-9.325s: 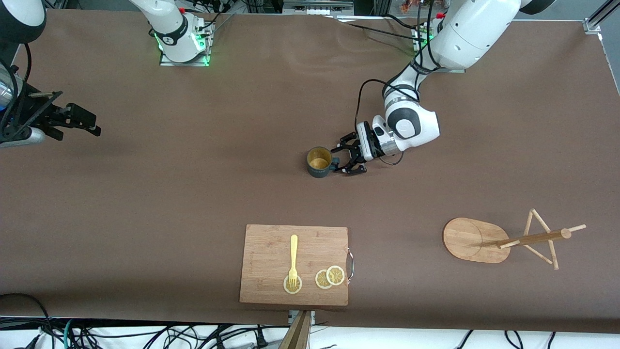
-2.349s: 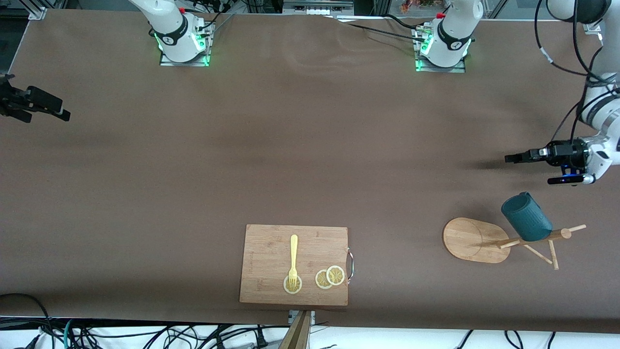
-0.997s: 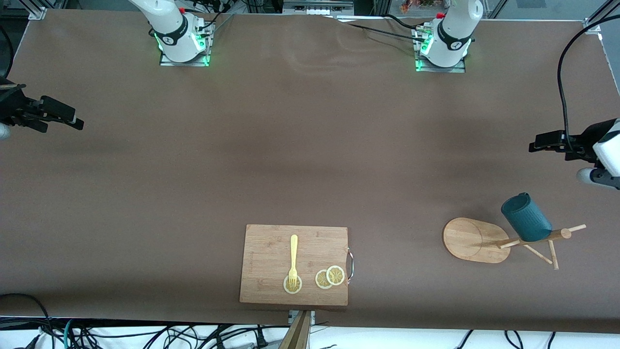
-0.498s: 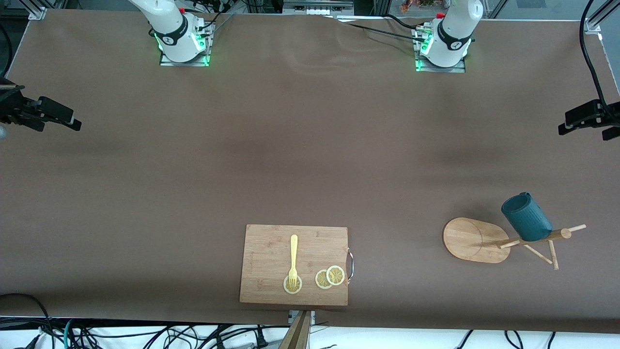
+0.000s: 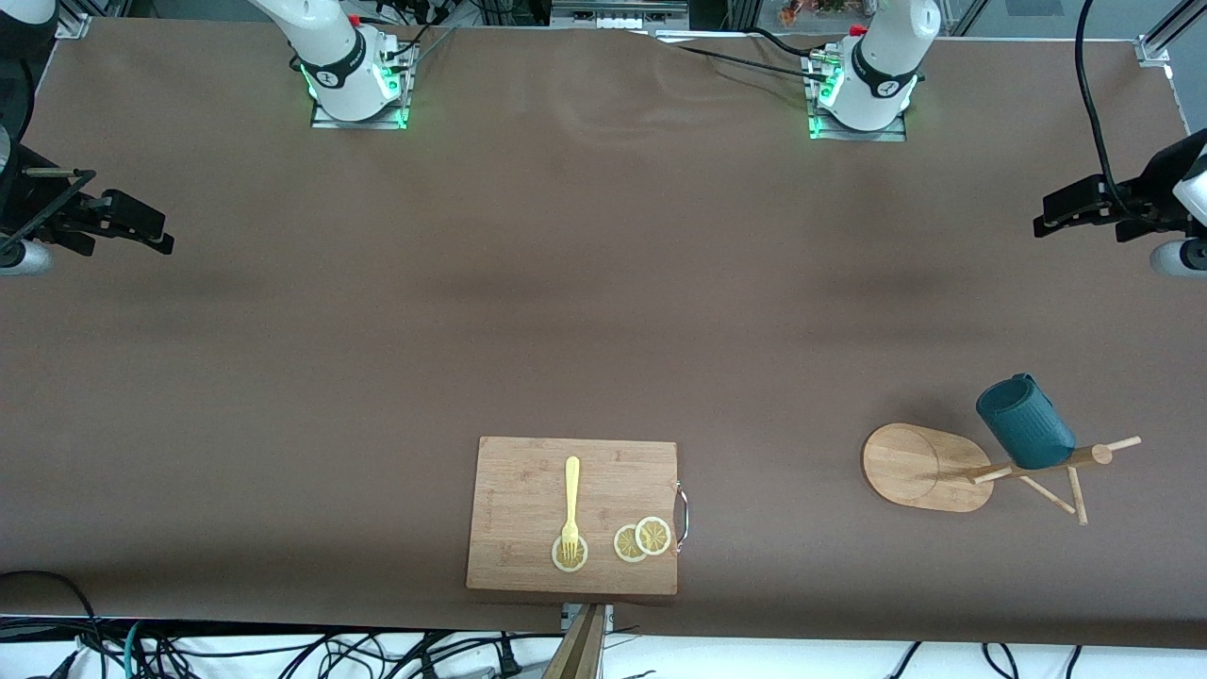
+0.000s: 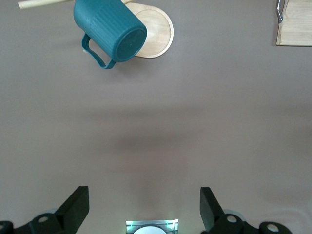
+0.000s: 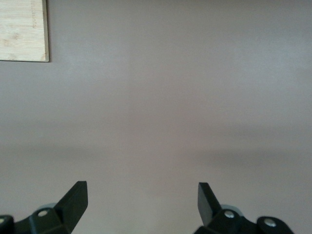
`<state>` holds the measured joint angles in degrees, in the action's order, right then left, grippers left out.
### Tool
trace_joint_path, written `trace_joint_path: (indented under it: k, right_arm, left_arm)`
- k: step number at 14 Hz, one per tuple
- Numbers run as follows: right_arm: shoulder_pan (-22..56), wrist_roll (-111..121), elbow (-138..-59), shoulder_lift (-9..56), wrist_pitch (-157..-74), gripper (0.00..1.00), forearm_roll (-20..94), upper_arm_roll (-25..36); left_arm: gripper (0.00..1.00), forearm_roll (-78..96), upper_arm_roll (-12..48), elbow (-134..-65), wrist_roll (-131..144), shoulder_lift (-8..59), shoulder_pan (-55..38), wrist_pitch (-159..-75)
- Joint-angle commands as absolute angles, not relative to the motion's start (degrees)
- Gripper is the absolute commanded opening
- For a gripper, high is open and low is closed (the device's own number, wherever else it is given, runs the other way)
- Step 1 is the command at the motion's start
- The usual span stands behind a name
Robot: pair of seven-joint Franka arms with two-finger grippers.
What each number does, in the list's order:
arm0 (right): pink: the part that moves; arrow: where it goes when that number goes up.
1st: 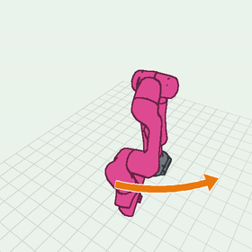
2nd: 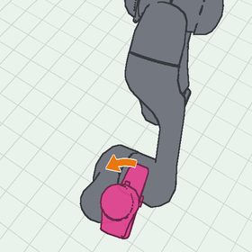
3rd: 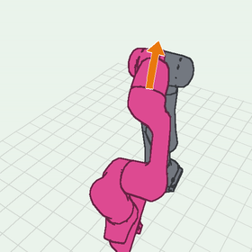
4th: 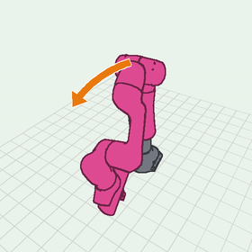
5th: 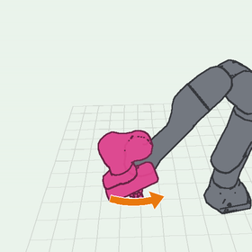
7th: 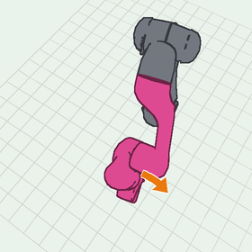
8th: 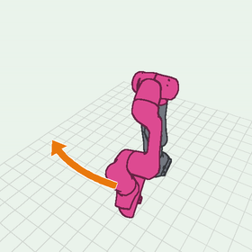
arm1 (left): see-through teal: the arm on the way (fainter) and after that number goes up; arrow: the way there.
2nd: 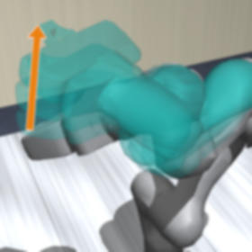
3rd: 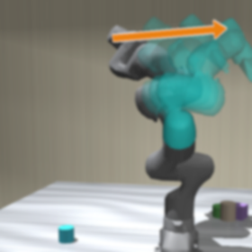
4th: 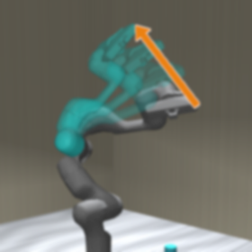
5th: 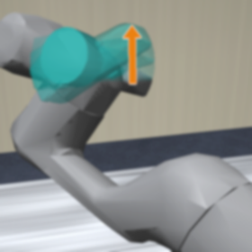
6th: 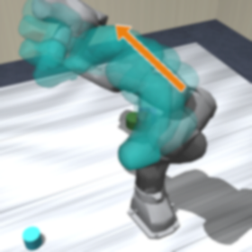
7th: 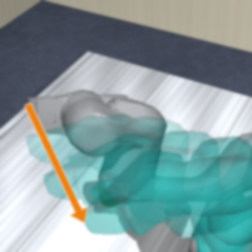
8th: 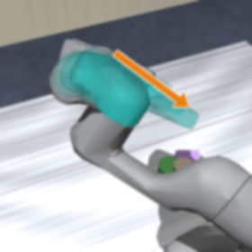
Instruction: Pass cup and hang on rack
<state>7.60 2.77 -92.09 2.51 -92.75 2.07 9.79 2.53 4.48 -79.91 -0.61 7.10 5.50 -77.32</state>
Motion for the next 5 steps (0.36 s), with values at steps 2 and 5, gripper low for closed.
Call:
trace_joint_path:
  k: [2, 5]
  right_arm:
    - [7.5, 2.8, -91.5, 1.9, -91.5, 1.00, 1.5, 10.5]
    - [7.5, 2.7, -91.5, 1.9, -91.5, 1.00, 1.8, 10.5]
  left_arm:
    - [1.00, 1.6, 4.5, -81.5, 0.1, 6.4, 5.3, -78.3]
    - [1.00, 1.5, 4.6, -80.9, 0.2, 7.5, 5.3, -78.2]
